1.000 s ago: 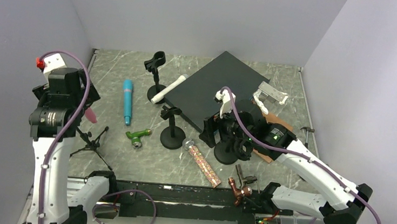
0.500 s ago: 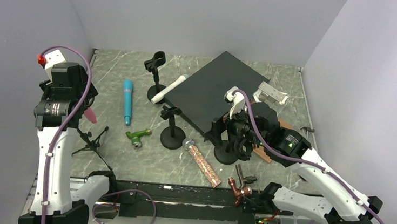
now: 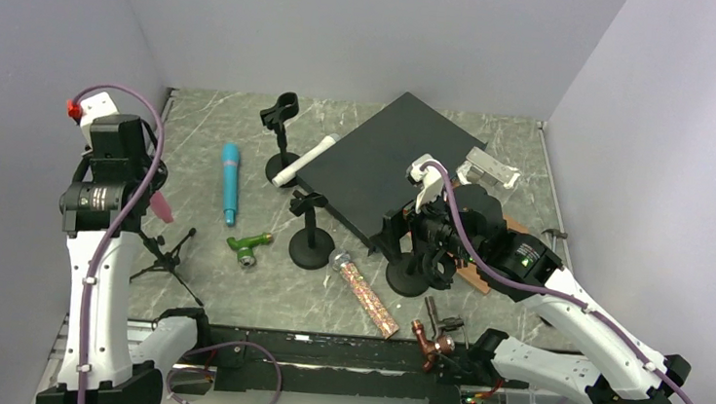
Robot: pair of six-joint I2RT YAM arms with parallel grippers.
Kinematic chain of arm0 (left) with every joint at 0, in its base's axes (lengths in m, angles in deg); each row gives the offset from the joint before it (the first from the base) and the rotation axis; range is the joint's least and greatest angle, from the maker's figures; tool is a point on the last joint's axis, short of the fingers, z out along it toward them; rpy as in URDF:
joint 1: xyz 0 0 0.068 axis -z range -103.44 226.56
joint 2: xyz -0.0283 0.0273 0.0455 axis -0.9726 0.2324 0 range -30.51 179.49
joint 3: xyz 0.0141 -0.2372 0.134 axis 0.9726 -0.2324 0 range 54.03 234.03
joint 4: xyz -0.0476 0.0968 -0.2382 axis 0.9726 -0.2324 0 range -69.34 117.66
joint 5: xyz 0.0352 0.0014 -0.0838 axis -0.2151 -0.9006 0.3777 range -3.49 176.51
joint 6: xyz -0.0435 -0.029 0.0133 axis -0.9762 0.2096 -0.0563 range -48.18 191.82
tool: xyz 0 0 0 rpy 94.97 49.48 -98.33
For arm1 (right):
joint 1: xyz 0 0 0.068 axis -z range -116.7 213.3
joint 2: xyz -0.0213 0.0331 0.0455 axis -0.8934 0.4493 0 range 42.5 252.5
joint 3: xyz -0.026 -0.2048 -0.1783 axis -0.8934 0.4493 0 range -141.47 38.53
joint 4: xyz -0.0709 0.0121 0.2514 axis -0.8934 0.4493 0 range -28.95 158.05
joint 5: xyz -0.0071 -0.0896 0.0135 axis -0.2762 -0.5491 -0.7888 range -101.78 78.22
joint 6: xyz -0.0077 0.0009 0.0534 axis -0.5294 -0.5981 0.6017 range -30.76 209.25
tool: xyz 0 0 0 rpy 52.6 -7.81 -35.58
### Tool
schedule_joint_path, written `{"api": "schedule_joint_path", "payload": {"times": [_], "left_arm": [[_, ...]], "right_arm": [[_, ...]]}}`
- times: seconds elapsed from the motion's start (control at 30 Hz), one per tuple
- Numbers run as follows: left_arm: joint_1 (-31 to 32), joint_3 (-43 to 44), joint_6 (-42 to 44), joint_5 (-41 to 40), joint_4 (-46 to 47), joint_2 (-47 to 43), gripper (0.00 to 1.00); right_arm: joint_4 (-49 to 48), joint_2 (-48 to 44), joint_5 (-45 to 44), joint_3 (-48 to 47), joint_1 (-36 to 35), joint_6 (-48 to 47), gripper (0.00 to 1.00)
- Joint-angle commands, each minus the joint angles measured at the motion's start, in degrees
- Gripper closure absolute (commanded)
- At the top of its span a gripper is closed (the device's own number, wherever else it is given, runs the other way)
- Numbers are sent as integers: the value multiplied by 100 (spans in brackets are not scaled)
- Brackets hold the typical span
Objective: Remove the microphone from the stand
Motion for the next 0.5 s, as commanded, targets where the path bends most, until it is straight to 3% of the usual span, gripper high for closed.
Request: {"api": "schedule_joint_path", "payload": {"times": [0.0,0.17,0.47], "left_arm": [[-33,609,255,147,172,-10,74],[-33,1540,467,363,-25,201,100],[-33,3006,843,623,-358,481,100]], "right_arm": [[-148,-62,-133,-254,14,-108,0],[-132,6,-128,-327,17,-123,0],[-42,143,-126,-444,16,-130,0]]}}
